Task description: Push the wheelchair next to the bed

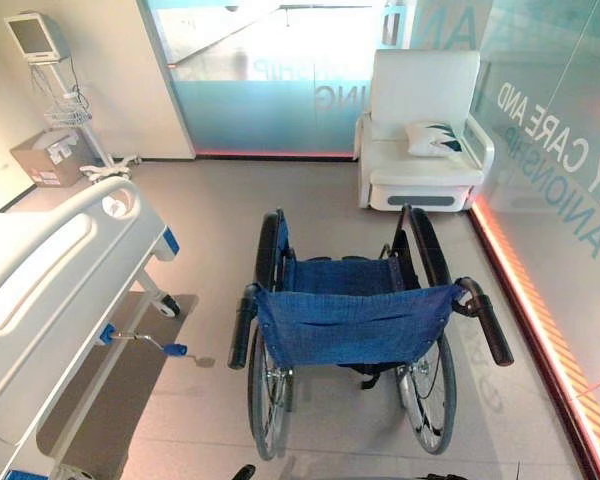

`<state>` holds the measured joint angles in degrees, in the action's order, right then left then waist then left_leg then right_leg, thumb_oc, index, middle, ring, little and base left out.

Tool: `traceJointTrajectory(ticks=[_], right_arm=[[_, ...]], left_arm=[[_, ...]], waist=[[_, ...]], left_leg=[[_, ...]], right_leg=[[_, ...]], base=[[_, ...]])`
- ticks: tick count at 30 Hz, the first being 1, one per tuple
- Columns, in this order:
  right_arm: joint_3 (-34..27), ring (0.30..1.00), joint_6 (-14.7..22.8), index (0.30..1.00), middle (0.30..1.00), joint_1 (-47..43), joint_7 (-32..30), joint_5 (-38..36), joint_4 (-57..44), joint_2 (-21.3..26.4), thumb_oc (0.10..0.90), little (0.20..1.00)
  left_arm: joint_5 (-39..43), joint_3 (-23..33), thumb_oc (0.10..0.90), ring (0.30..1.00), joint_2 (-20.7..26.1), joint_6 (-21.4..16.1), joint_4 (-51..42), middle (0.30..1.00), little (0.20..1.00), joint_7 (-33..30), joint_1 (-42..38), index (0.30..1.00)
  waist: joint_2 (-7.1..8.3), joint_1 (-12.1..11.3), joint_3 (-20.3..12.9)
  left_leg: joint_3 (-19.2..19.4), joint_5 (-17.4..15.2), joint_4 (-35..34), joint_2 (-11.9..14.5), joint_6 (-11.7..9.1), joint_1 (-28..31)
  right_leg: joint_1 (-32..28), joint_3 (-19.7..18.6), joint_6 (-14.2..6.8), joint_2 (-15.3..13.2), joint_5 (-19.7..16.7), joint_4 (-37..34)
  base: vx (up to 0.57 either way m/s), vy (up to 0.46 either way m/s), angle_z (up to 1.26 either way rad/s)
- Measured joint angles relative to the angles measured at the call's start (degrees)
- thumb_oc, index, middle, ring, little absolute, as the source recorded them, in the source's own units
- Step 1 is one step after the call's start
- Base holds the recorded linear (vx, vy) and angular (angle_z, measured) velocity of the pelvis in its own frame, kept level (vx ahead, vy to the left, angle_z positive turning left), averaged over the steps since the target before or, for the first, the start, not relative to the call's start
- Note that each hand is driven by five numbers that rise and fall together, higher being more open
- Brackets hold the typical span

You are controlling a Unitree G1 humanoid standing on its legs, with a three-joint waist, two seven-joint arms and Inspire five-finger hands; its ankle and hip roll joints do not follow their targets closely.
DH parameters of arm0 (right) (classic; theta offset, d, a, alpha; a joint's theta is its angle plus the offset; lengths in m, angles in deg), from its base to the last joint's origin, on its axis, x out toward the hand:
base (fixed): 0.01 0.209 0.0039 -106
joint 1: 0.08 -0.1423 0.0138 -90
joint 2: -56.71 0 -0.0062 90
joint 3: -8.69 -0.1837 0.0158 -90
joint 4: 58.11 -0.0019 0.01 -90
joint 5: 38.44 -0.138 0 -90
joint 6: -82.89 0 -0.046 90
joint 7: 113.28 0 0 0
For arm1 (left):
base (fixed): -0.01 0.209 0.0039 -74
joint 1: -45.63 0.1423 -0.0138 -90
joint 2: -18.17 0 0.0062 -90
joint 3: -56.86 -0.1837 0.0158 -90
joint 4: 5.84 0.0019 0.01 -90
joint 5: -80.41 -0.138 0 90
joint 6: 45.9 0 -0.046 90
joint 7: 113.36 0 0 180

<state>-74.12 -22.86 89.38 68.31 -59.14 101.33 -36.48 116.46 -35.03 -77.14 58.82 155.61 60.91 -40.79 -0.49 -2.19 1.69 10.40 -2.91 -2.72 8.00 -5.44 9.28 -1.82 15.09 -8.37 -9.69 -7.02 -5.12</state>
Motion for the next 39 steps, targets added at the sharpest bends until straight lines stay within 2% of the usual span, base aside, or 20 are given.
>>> traceJointTrajectory(ticks=[18, 28, 34, 35, 36, 39], right_arm=[[0.0, 0.900, -0.7, 0.900, 0.900, 0.0, 0.0, 0.0, 0.0, -0.4, 0.800, 0.900], [0.0, 0.900, -0.8, 0.900, 0.900, 0.0, -0.5, -0.8, 0.0, -0.6, 0.800, 0.900], [-2.7, 0.900, 1.2, 0.900, 0.900, 1.2, -9.9, -10.1, 0.1, -1.0, 0.800, 0.900], [-3.3, 0.900, 1.4, 0.900, 0.900, 1.4, -10.5, -11.1, 0.1, -0.7, 0.800, 0.900], [-6.8, 0.900, 1.8, 0.900, 0.900, 1.5, -11.3, -12.9, -0.2, -0.2, 0.800, 0.900], [-9.9, 0.900, 3.7, 0.900, 0.900, 3.3, -15.1, -14.1, -3.6, 2.4, 0.800, 0.900]], left_arm=[[0.0, 0.0, 0.800, 0.900, 0.5, 1.2, 0.0, 0.900, 0.900, 1.1, 0.0, 0.900], [0.9, 0.1, 0.800, 0.900, 0.7, 1.0, 0.0, 0.900, 0.900, -0.9, 0.0, 0.900], [9.2, 1.3, 0.800, 0.900, 0.8, -1.9, -1.3, 0.900, 0.900, -0.9, 0.4, 0.900], [9.5, 2.4, 0.800, 0.900, 1.1, -1.8, -1.4, 0.900, 0.900, -0.5, 0.3, 0.900], [10.9, 5.7, 0.800, 0.900, 2.1, -1.4, -1.2, 0.900, 0.900, 1.6, 0.5, 0.900], [12.1, 8.0, 0.800, 0.900, 5.2, -2.2, -3.8, 0.900, 0.900, 3.9, 0.5, 0.900]], waist=[[0.67, -0.1, 0.0], [0.95, -0.1, -0.2], [1.14, 0.0, -0.3], [1.16, 0.2, -0.3], [1.11, 0.7, -0.3], [0.75, 1.5, -0.2]], left_leg=[[0.0, 0.0, 0.0, 0.0, 0.0, 0.6], [-0.1, 0.0, -0.1, 0.0, 0.0, 0.7], [0.2, 0.0, -0.1, 0.0, 0.0, 0.8], [0.3, 0.0, -0.1, 0.0, 0.0, 0.9], [0.7, -0.1, -0.3, 0.0, 0.1, 1.1], [1.1, 0.3, -1.6, 0.0, 0.2, 1.9]], right_leg=[[-0.7, 0.0, 0.0, 0.0, 0.0, 0.0], [-0.8, 0.0, 0.0, 0.0, 0.0, 0.0], [-0.7, -0.2, 0.0, 0.0, 0.0, 0.0], [-0.7, -0.3, 0.0, 0.0, 0.0, 0.0], [-0.5, -0.5, 0.0, 0.1, 0.0, 0.0], [-0.5, -0.8, 0.0, 0.2, 0.0, 0.0]], base=[[0.00, 0.000, 0.00], [0.00, 0.000, 0.00], [0.00, 0.000, 0.00], [-0.01, 0.038, -0.08], [-0.01, 0.027, -0.09], [-0.01, 0.037, -0.08]])
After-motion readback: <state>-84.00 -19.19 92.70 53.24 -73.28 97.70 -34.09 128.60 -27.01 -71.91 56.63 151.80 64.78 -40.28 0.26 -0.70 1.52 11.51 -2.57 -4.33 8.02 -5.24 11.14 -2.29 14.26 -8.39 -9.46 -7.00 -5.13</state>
